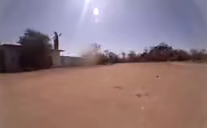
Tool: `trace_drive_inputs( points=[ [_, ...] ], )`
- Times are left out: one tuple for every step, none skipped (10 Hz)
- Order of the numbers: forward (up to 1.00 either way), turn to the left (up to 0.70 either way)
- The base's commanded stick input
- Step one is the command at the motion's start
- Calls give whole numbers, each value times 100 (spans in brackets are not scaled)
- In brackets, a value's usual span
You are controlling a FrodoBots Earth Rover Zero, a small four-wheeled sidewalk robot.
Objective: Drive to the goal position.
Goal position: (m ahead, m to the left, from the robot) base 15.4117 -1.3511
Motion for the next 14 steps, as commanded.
trace_drive_inputs(
  points=[
    [100, 0],
    [100, 0],
    [100, 0],
    [100, 0],
    [100, 0],
    [100, 0],
    [100, 0],
    [100, 0],
    [100, 0],
    [100, 0],
    [100, 0],
    [100, 0],
    [100, 0],
    [100, 0]
  ],
)
